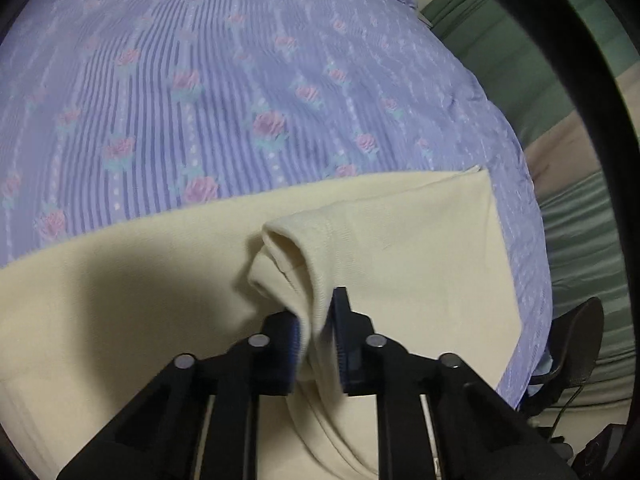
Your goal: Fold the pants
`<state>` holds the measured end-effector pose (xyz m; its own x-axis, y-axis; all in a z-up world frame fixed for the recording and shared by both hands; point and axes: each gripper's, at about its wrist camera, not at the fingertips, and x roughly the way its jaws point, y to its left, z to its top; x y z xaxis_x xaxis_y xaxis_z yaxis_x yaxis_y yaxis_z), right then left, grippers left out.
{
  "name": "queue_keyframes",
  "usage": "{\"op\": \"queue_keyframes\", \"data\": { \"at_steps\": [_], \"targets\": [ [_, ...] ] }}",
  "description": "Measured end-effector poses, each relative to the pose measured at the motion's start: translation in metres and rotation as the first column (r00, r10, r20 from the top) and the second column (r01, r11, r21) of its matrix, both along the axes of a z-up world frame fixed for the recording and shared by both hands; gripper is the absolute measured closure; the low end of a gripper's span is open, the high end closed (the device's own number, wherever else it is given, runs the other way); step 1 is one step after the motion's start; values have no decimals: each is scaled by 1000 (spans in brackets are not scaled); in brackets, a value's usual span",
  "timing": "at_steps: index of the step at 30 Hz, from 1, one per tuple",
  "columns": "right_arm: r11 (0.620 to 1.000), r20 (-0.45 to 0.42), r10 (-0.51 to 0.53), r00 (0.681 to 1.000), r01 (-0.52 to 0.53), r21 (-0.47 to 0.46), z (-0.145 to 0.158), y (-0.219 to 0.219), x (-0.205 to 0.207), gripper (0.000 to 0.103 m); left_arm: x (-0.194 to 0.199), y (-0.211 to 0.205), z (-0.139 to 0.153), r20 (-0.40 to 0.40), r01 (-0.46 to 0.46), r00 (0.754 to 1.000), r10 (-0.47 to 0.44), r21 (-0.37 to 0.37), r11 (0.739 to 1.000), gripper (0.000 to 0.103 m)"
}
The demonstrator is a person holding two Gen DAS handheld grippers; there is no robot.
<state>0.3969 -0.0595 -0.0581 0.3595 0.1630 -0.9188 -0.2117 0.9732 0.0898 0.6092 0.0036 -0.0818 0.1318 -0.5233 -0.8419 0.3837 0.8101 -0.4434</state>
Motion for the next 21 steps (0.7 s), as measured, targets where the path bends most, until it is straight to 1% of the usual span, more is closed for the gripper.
{"op": "queue_keyframes", "data": {
  "at_steps": [2, 4, 6, 9, 10, 12, 14, 15, 17, 19, 21],
  "targets": [
    [1000, 25, -4, 1000, 4, 18, 8, -5, -3, 81, 0, -10, 21, 45, 30, 999, -31, 14, 999, 90],
    [1000, 61, -5, 998, 3, 27, 24, -18, -8, 81, -1, -29, 43, 87, 65, 994, -66, 21, 998, 90],
    [999, 95, -26, 995, 24, 26, 39, -30, -9, 81, 0, -55, 60, 124, 108, 986, -109, 21, 994, 90],
    [997, 143, -75, 987, 75, 5, 62, -53, -5, 81, 8, -87, 77, 129, 140, 982, -138, -7, 990, 90],
    [996, 155, -94, 983, 94, 7, 69, -63, -1, 81, 9, -99, 87, 136, 151, 980, -148, -17, 988, 90],
    [991, 170, -132, 977, 129, 31, 88, -86, -1, 81, 10, -117, 112, 158, 174, 973, -169, -18, 985, 90],
    [984, 195, -177, 965, 170, 51, 113, -112, -4, 81, 11, -137, 145, 184, 193, 965, -187, -18, 981, 90],
    [978, 217, -209, 954, 199, 67, 130, -130, -6, 81, 12, -153, 166, 202, 206, 959, -199, -14, 979, 90],
    [961, 270, -276, 922, 265, 80, 161, -166, -13, 81, 12, -180, 199, 234, 233, 946, -223, -15, 972, 90],
    [933, 330, -358, 874, 345, 100, 194, -207, -19, 81, 10, -218, 235, 293, 278, 919, -264, -4, 961, 90],
    [902, 380, -430, 819, 409, 139, 221, -246, -27, 81, 8, -256, 264, 329, 325, 893, -307, 1, 946, 90]
  ]
}}
